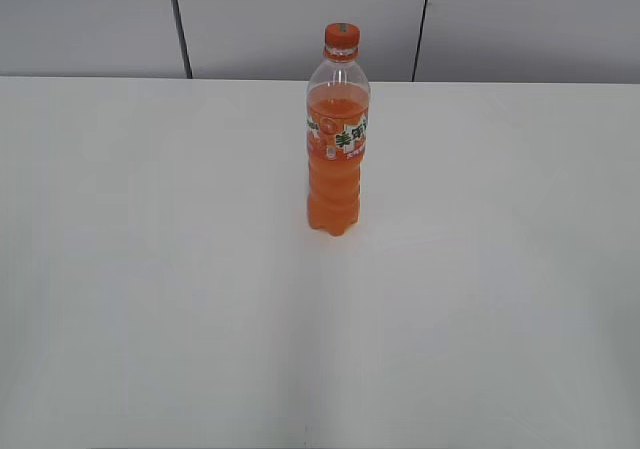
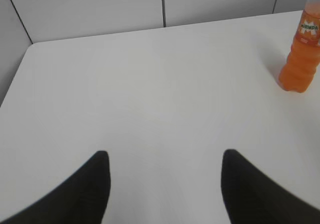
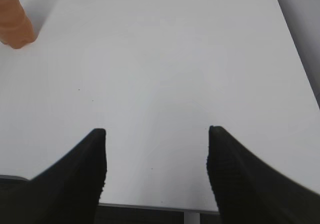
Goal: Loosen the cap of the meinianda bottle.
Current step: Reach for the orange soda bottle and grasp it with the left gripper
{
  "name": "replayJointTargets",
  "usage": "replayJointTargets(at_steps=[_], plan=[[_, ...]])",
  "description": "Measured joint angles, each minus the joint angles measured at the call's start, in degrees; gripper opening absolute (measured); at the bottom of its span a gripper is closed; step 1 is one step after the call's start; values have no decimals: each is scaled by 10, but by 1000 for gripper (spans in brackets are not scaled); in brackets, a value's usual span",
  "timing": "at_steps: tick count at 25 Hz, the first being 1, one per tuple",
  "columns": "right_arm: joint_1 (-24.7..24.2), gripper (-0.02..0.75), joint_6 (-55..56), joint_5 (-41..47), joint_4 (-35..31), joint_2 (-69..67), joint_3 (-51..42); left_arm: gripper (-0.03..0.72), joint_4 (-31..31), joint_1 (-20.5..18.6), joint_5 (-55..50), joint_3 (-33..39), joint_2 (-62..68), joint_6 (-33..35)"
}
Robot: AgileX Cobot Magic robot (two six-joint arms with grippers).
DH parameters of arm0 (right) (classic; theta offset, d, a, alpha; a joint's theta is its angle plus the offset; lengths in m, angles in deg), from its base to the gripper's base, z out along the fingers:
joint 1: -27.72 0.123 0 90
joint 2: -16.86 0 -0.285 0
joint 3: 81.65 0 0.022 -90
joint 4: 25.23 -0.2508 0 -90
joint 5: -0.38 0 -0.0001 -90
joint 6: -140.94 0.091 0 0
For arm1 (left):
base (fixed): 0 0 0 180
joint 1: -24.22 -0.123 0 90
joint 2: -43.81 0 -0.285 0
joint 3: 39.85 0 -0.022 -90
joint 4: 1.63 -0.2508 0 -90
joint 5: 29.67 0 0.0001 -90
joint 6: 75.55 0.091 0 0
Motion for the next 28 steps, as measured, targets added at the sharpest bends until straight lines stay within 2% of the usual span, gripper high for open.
replayJointTargets(at_steps=[21, 28], plan=[[0, 476, 0, 0, 0, 0, 0, 435, -5, 0, 41, -11, 0, 0], [0, 476, 0, 0, 0, 0, 0, 435, -5, 0, 154, -11, 0, 0]])
